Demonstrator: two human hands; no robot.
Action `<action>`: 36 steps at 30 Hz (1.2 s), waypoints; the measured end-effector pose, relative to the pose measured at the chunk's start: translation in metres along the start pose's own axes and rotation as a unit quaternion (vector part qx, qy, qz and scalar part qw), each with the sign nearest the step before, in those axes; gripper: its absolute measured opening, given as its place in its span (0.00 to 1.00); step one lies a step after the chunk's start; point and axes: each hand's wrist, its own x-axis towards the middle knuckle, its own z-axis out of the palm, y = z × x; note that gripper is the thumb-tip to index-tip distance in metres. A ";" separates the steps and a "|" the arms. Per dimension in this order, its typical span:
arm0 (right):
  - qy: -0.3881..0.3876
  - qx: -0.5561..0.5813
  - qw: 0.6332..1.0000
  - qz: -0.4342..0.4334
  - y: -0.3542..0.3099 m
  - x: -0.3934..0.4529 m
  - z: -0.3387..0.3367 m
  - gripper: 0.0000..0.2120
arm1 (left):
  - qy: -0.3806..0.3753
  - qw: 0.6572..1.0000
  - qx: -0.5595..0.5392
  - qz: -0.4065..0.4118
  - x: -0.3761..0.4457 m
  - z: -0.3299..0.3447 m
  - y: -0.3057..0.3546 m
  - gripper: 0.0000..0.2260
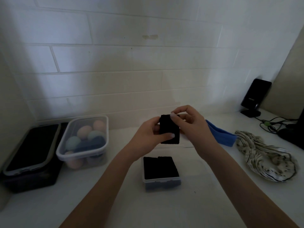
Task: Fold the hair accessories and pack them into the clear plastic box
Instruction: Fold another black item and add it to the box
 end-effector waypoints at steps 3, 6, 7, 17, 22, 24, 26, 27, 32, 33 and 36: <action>-0.004 0.007 1.000 0.015 -0.004 -0.001 -0.002 0.03 | -0.003 1.000 0.024 -0.002 0.000 0.001 -0.003 0.20; 0.011 -0.019 1.000 0.010 -0.005 -0.004 -0.003 0.07 | 0.009 0.999 0.031 0.001 -0.001 0.002 -0.003 0.21; 0.010 -0.027 1.000 0.012 -0.005 -0.005 -0.004 0.08 | 0.014 0.999 0.029 0.002 -0.001 0.002 -0.003 0.21; 0.013 -0.031 0.999 0.030 -0.015 -0.027 -0.033 0.09 | 0.043 0.987 0.140 0.058 -0.015 -0.004 0.015 0.02; -0.048 -0.242 0.963 0.105 -0.002 -0.043 -0.046 0.11 | 0.075 0.955 0.245 0.149 -0.034 -0.008 0.019 0.08; -0.057 -0.328 0.937 0.103 0.005 -0.048 -0.043 0.10 | 0.025 0.947 0.283 0.148 -0.041 -0.002 0.017 0.08; -0.070 -0.379 0.917 0.101 0.011 -0.050 -0.037 0.10 | -0.017 0.932 0.332 0.145 -0.044 0.003 0.013 0.09; -0.073 -0.394 0.910 0.104 0.013 -0.050 -0.035 0.09 | -0.035 0.924 0.354 0.142 -0.045 0.005 0.012 0.10; -0.069 -0.410 0.901 0.126 0.017 -0.050 -0.029 0.08 | -0.121 0.877 0.447 0.130 -0.046 0.006 0.004 0.20; -0.071 -0.405 0.902 0.130 0.017 -0.050 -0.029 0.07 | -0.125 0.875 0.450 0.125 -0.047 0.005 0.003 0.20; -0.111 -0.398 0.899 0.143 0.017 -0.050 -0.030 0.03 | -0.137 0.870 0.459 0.118 -0.047 0.004 0.001 0.16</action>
